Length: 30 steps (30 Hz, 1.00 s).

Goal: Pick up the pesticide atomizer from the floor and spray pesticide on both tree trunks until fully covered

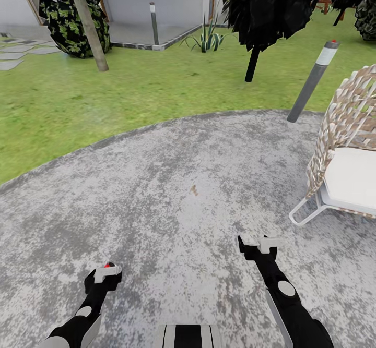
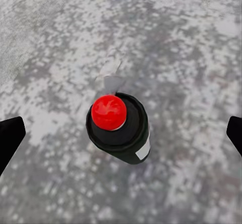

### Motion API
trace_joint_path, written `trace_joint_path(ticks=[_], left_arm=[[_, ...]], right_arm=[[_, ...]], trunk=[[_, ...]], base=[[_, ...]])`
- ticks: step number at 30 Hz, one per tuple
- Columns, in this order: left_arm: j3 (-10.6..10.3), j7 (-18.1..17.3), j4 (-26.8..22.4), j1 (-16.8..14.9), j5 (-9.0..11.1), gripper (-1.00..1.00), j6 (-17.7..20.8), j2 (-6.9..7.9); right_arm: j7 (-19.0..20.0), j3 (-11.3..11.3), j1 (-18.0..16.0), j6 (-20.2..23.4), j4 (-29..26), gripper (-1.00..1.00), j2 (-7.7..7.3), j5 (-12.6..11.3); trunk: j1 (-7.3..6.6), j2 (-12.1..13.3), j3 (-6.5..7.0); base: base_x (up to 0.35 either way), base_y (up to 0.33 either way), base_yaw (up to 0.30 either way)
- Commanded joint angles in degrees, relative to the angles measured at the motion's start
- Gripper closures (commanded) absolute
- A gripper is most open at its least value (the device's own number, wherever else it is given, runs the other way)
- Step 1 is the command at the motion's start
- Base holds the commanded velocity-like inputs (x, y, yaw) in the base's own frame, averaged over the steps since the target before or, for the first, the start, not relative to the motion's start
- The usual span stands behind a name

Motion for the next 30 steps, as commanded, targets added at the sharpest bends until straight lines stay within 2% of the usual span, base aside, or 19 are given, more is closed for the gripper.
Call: trace_joint_path(ticks=[1,12,18,23,27,30], left_arm=[[0.03,0.0,-0.01,0.0,0.0,-1.0,0.0,0.0],[0.07,0.06,-0.03,0.0,0.0,-1.0,-0.01,0.0],[0.06,0.05,-0.08,0.0,0.0,-1.0,-0.01,0.0],[0.18,0.06,-0.2,0.0,0.0,-1.0,-0.06,0.0],[0.25,0.08,-0.11,0.0,-0.01,-1.0,-3.12,0.05],[0.25,0.08,-0.08,0.0,-0.01,-1.0,-3.74,0.05]], right_arm=[[0.0,-0.01,0.0,0.01,0.0,-1.0,0.0,0.0],[0.0,-0.06,0.0,0.02,0.0,-1.0,0.0,0.0],[0.0,-0.02,0.0,-0.04,0.05,-1.0,0.0,0.0],[0.0,-0.02,0.0,-0.01,0.15,-1.0,0.04,0.0],[0.0,-0.05,0.0,0.02,0.22,-1.0,0.08,0.0],[0.0,-0.04,0.0,0.02,0.24,-1.0,0.09,0.0]], trunk=[[0.0,0.0,-0.02],[0.26,-0.13,-3.13],[0.26,-0.13,-3.44],[0.39,-0.2,-4.77],[0.49,-0.25,-6.0],[0.49,-0.25,-6.27]], base=[[0.0,0.0,0.0],[0.0,0.0,0.0],[0.0,0.0,0.0],[0.0,0.0,0.0],[0.0,0.0,0.0],[0.0,0.0,0.0]])
